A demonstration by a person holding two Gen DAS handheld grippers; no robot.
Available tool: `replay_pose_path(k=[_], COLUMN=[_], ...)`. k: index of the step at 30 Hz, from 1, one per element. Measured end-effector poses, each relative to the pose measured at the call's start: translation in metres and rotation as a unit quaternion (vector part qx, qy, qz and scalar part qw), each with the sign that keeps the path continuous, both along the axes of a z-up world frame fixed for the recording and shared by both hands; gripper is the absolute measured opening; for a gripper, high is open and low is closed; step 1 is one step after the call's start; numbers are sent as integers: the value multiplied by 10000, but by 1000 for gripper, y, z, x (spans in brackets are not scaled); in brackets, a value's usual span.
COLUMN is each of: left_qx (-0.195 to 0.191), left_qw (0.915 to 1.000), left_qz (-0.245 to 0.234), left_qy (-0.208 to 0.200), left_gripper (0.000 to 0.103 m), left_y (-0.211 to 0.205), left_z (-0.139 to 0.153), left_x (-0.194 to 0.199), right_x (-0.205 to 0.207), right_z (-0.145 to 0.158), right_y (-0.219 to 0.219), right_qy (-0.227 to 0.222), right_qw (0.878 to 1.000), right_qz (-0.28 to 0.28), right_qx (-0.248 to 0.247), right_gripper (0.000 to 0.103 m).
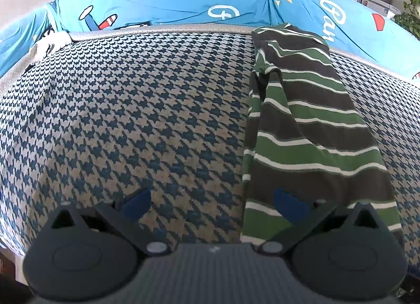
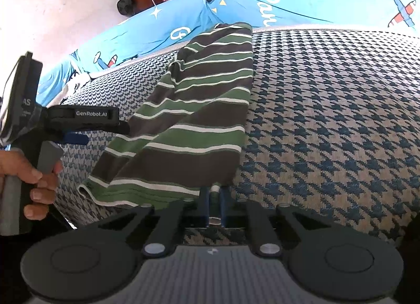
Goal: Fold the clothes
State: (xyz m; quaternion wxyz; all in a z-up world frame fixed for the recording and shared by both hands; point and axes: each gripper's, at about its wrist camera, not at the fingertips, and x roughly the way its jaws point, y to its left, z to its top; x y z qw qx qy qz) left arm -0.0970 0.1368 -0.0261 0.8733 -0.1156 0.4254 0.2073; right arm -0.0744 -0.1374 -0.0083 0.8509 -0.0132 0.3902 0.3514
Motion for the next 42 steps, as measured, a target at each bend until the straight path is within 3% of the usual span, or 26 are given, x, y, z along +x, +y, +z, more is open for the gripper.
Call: replay_pose_path(k=[5,11,22,33,42], left_qx=[24,87,-154,-18,87], left_qw=[10000,9998,9989,9977,9983], left_qz=[62,83,289,191,130], left_qy=[65,137,-343,-647,-558], left_gripper=[103,103,103,103,103], left_y=[1,0,10,6,2], left_z=[-2,-5,1,4,-4], left_x=[1,4,7,36,59], right_x=[-11,-12,-11,0,27], right_z=[9,2,14,11,16], right_y=[-5,-6,-28,-13,5], right_qy=[-184,-49,-96,-242,-260], right_qw=[9996,9986,9983,9990,9991], right_qz=[-129,-239,-554,-380,-330], right_qx=[-193,-479,137,-30,96], right_gripper=[8,7,9,16,24])
